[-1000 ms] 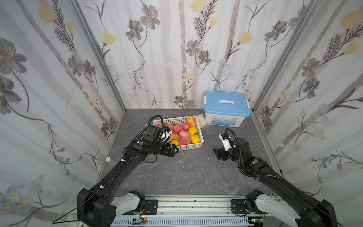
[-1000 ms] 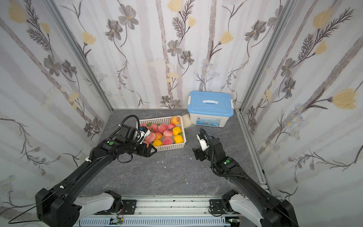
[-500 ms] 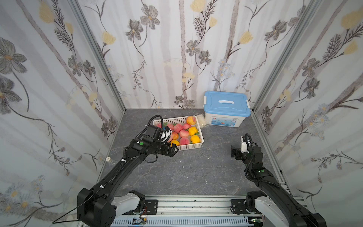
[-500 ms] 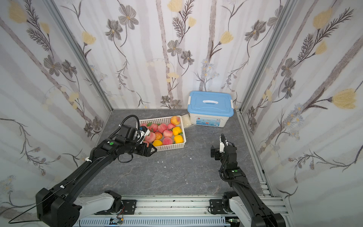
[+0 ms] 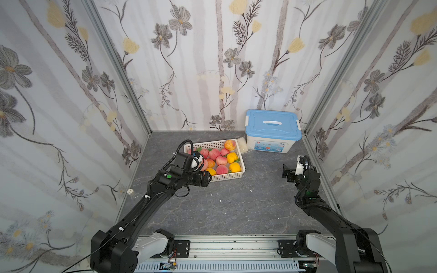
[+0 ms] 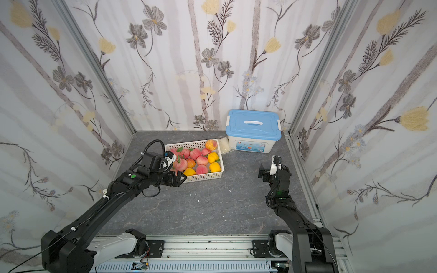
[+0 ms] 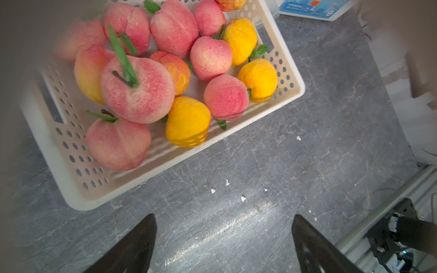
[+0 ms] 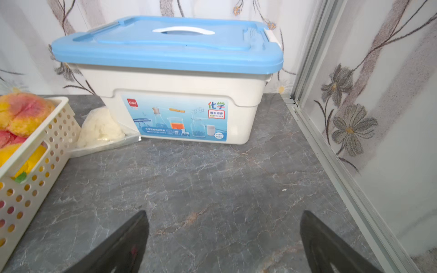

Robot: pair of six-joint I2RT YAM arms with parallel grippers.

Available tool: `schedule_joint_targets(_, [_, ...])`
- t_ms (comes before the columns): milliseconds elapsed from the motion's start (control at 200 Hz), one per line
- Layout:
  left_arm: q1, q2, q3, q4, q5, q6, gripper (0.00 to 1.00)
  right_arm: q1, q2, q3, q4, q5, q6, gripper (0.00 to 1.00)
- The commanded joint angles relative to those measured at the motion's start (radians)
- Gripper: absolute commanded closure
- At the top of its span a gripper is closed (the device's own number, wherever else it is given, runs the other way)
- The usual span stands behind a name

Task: Put the peaches into the basket
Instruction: Reset both arms

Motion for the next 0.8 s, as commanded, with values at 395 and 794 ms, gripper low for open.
schedule_joint_targets(395, [0.177, -0.303, -0.420, 0.502, -0.548, -0.031, 0.00, 0.001, 0.175, 0.011, 0.210, -0.058, 0.019, 0.00])
schedule_joint_targets(794, [0.406, -0.087, -0.504, 0.845, -0.422, 0.036, 0.00, 0.017, 0.166, -0.021, 0.257, 0.046, 0.042, 0.00])
